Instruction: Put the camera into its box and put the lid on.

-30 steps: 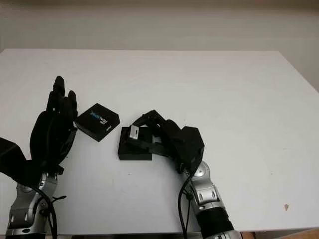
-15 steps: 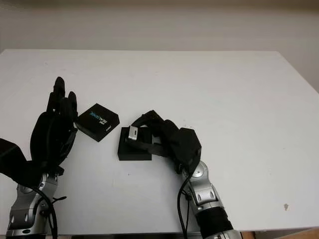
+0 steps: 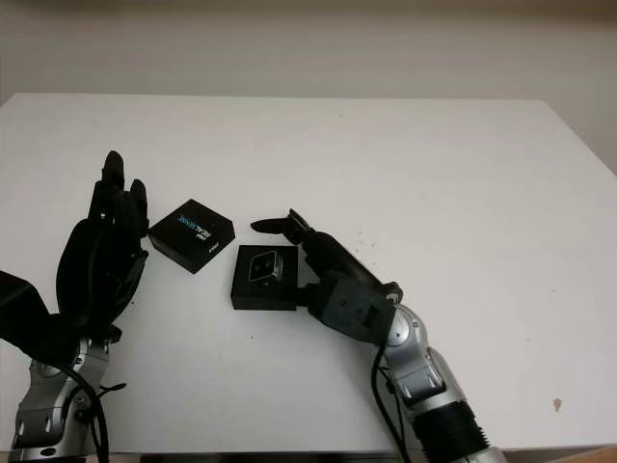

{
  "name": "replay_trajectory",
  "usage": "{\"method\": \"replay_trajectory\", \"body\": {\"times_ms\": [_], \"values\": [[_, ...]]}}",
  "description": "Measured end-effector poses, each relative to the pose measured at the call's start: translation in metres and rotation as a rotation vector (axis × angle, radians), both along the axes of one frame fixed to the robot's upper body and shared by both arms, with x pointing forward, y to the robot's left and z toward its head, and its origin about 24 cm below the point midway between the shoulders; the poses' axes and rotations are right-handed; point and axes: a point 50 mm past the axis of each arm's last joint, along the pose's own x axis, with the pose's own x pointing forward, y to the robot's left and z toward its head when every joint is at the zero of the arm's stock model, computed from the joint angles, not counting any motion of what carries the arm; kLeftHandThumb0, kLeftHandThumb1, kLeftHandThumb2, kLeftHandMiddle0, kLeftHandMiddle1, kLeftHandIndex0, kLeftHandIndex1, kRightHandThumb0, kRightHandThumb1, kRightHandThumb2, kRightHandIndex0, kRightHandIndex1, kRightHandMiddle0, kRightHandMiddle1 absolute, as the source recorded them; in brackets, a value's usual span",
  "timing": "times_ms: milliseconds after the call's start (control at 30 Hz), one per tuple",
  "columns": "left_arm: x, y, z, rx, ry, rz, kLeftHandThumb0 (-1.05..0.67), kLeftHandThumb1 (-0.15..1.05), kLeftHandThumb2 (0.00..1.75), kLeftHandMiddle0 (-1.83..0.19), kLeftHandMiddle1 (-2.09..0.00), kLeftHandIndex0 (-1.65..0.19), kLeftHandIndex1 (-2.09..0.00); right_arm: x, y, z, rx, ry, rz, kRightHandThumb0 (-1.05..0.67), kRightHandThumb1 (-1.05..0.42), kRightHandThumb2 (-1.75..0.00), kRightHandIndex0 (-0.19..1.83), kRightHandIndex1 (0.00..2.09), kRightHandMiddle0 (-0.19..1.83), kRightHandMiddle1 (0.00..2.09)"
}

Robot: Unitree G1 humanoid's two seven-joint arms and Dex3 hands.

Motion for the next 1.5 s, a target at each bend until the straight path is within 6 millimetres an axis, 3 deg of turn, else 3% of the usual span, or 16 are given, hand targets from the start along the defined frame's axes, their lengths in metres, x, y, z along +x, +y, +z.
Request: {"method": "replay_trajectory", "body": {"times_ms": [267,367,500,600,700,800,1000,1267,1500], "values": [[0.0,0.0,0.0,0.003,0.004,-0.006,-0.76,1.05,0.61,0.19,0.0,0.19,0.0,-0.004,-0.005,0.02,-0.012,-0.125,-0.038,-0.55,-0.89,-0.05,-0.18,0.01,0.02,0.15],[0.0,0.0,0.0,0.003,0.006,-0.006,-0.75,1.05,0.62,0.19,0.0,0.19,0.0,-0.006,-0.007,0.025,-0.039,-0.206,-0.089,-0.61,-0.88,-0.05,-0.03,0.09,0.13,0.17],[0.0,0.0,0.0,0.004,0.007,-0.007,-0.76,1.05,0.62,0.19,0.0,0.19,0.0,-0.008,-0.007,0.035,-0.089,-0.336,-0.148,-0.64,-0.86,-0.05,0.32,0.25,0.34,0.25],[0.0,0.0,0.0,0.005,0.008,-0.007,-0.76,1.05,0.62,0.19,0.0,0.19,0.0,-0.012,-0.004,0.045,-0.147,-0.409,-0.141,-0.68,-0.85,-0.05,0.43,0.3,0.41,0.31],[0.0,0.0,0.0,0.005,0.008,-0.007,-0.76,1.05,0.62,0.19,0.0,0.19,0.0,-0.017,0.004,0.052,-0.233,-0.457,-0.119,-0.71,-0.85,-0.05,0.44,0.32,0.33,0.52],[0.0,0.0,0.0,0.006,0.008,-0.007,-0.76,1.05,0.62,0.19,0.0,0.19,0.0,-0.022,0.013,0.056,-0.297,-0.477,-0.1,-0.73,-0.85,-0.05,0.43,0.32,0.31,0.58],[0.0,0.0,0.0,0.007,0.008,-0.008,-0.76,1.05,0.62,0.19,0.0,0.19,0.0,-0.027,0.027,0.055,-0.405,-0.467,-0.077,-0.77,-0.89,-0.07,0.37,0.3,0.28,0.58],[0.0,0.0,0.0,0.006,0.008,-0.008,-0.77,1.05,0.61,0.19,0.0,0.19,0.0,-0.029,0.036,0.051,-0.486,-0.459,-0.084,-0.79,-0.87,-0.05,0.4,0.27,0.42,0.44],[0.0,0.0,0.0,0.003,0.008,-0.008,-0.76,1.05,0.6,0.19,0.0,0.19,0.0,-0.028,0.041,0.049,-0.501,-0.516,-0.138,-0.76,-0.85,-0.05,0.49,0.31,0.51,0.44]]}}
